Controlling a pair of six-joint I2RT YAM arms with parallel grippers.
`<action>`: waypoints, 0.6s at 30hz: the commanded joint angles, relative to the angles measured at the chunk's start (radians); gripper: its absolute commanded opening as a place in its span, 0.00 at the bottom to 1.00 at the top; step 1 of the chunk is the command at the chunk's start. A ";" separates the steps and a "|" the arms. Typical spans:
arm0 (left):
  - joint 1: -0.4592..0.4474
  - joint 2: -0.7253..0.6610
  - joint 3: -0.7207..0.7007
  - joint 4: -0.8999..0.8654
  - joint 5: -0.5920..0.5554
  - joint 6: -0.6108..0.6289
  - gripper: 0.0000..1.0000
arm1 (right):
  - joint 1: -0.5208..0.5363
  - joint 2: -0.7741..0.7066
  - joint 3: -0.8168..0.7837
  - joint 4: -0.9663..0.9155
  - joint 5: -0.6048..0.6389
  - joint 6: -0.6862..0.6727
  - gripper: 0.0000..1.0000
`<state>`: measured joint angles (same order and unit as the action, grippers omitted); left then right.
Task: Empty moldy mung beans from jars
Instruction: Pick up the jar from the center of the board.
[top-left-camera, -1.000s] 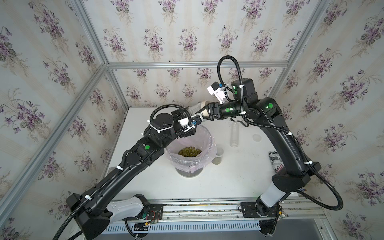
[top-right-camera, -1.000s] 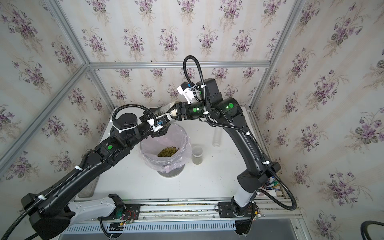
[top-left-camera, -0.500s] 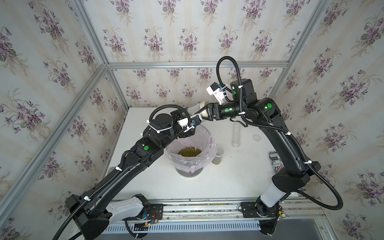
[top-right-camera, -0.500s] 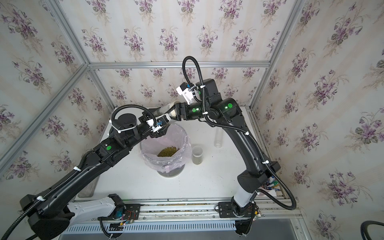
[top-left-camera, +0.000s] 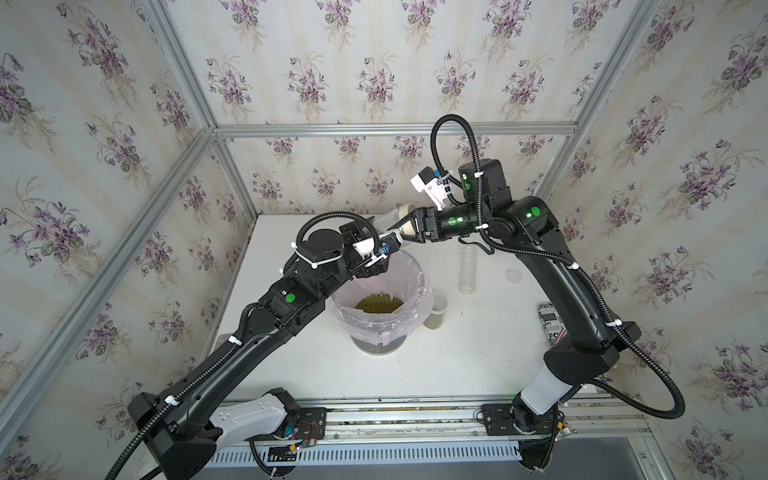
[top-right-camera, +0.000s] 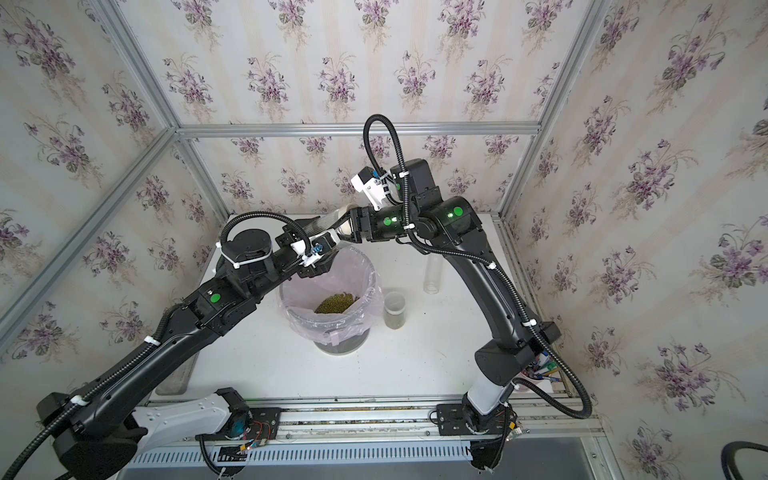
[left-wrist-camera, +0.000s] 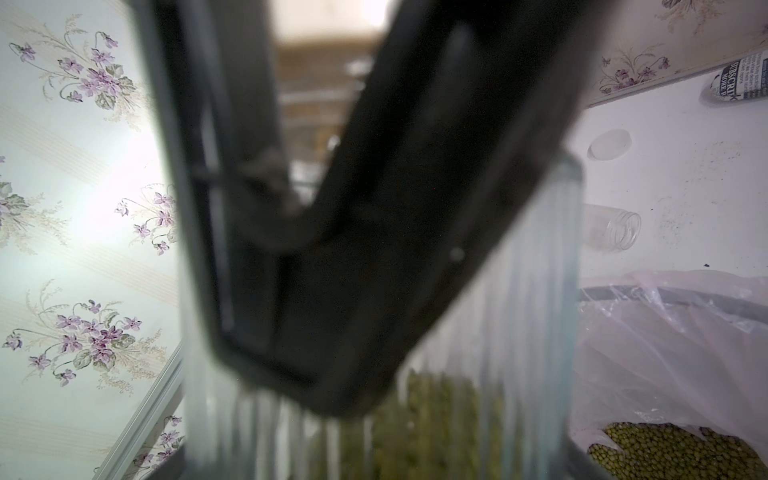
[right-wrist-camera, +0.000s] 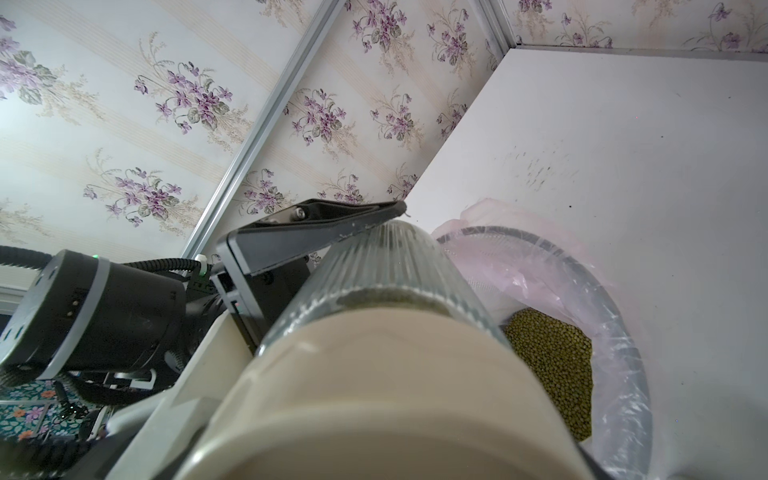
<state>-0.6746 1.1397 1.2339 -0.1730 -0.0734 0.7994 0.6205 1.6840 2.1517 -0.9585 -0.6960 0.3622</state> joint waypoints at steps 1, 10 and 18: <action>-0.002 -0.011 -0.004 0.068 0.059 -0.017 0.00 | -0.003 -0.003 0.011 0.068 -0.025 -0.024 0.38; -0.002 -0.013 -0.010 0.072 0.071 -0.025 0.00 | -0.010 -0.010 -0.017 0.089 -0.034 -0.017 0.38; -0.002 -0.001 -0.007 0.073 0.063 -0.023 0.00 | -0.009 -0.021 -0.017 0.107 -0.036 0.004 0.62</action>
<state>-0.6743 1.1378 1.2236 -0.1654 -0.0624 0.7906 0.6102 1.6768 2.1307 -0.9463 -0.7155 0.3664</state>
